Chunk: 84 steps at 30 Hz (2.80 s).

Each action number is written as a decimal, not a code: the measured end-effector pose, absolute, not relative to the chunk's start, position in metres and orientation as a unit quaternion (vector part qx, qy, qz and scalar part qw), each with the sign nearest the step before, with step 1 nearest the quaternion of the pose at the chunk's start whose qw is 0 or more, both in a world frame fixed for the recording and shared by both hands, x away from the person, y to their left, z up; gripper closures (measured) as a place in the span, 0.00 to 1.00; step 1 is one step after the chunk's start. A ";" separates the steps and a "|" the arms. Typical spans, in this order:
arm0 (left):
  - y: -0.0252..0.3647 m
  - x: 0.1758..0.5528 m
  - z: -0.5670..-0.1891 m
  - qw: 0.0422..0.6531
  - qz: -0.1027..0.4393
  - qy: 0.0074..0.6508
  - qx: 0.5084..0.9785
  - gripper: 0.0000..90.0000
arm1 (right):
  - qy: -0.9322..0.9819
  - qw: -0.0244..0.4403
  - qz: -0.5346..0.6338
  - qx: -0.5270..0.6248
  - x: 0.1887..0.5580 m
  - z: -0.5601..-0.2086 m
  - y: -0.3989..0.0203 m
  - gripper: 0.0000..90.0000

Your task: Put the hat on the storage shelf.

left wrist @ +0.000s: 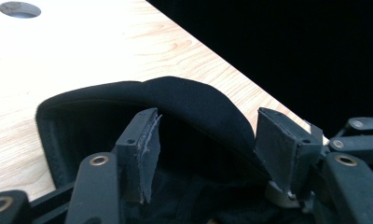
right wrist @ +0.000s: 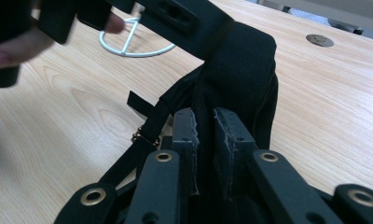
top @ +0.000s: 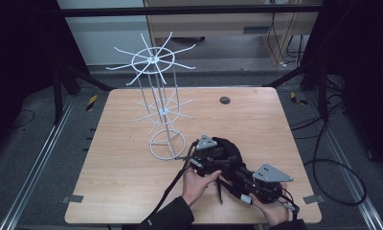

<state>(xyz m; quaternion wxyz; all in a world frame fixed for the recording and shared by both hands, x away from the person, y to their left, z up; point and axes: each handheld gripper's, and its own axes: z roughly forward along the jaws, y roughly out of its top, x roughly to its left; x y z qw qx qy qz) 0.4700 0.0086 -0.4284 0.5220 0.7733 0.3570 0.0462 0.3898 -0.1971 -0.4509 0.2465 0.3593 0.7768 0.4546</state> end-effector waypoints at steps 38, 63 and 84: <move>0.010 0.465 -0.402 0.572 0.018 0.293 0.766 0.92 | 0.722 0.229 0.511 0.406 0.389 -0.440 -0.247 0.60; 0.023 0.441 -0.381 0.576 0.009 0.190 0.795 0.93 | 0.738 0.214 0.492 0.408 0.424 -0.455 -0.220 0.58; 0.050 0.447 -0.391 0.581 0.013 0.191 0.791 0.90 | 0.745 0.223 0.473 0.414 0.418 -0.430 -0.235 0.84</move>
